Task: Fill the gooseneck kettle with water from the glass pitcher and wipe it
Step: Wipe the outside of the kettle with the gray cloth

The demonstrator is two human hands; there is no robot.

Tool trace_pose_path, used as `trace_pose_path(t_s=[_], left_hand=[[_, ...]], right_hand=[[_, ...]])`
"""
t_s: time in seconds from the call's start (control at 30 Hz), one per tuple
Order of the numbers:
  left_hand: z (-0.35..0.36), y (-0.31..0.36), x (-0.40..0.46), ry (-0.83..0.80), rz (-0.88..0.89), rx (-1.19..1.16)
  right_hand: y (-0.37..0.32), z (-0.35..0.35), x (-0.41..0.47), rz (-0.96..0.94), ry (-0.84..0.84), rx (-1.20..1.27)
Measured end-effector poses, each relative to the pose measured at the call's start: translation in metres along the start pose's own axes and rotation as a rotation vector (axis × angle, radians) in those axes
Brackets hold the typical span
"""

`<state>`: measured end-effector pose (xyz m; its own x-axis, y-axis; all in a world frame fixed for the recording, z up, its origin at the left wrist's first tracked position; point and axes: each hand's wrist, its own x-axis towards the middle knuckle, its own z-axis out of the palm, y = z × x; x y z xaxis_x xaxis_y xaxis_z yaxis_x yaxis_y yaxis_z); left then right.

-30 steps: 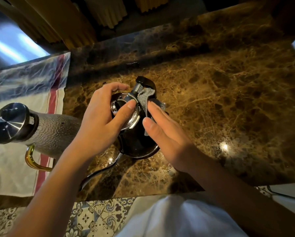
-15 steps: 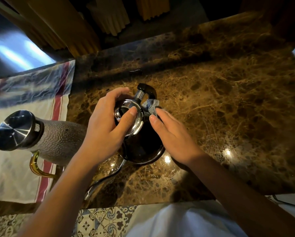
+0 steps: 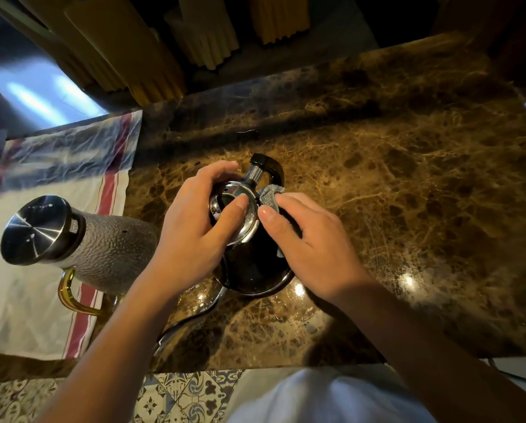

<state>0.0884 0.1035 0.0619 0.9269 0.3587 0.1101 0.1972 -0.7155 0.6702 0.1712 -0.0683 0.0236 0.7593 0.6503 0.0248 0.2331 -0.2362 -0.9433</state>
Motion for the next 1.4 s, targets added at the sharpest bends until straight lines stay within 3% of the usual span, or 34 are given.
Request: trace_pose_path(t_s=[0.27,0.53,0.7,0.97,1.1,1.23,1.4], left_hand=[[0.0,-0.004,0.002,0.022,0.03,-0.085],[0.0,-0.002,0.002,0.022,0.018,-0.091],[0.0,-0.002,0.0,0.031,0.023,-0.099],[0.001,-0.001,0.0,0.025,0.005,-0.113],[0.001,0.0,0.002,0.03,0.02,-0.135],[0.002,0.002,0.002,0.052,0.04,-0.139],[0.003,0.001,0.002,0.068,0.053,-0.138]], right_hand=[[-0.004,0.002,0.007,-0.054,0.033,0.066],[0.032,0.001,0.027,-0.008,0.037,-0.051],[0.048,0.009,0.029,0.098,-0.079,-0.183],[0.036,0.003,0.012,0.127,-0.01,0.118],[0.008,-0.007,0.004,0.002,-0.018,0.304],[0.017,-0.004,0.015,-0.078,0.022,0.309],[0.049,0.003,0.036,0.027,0.044,0.202]])
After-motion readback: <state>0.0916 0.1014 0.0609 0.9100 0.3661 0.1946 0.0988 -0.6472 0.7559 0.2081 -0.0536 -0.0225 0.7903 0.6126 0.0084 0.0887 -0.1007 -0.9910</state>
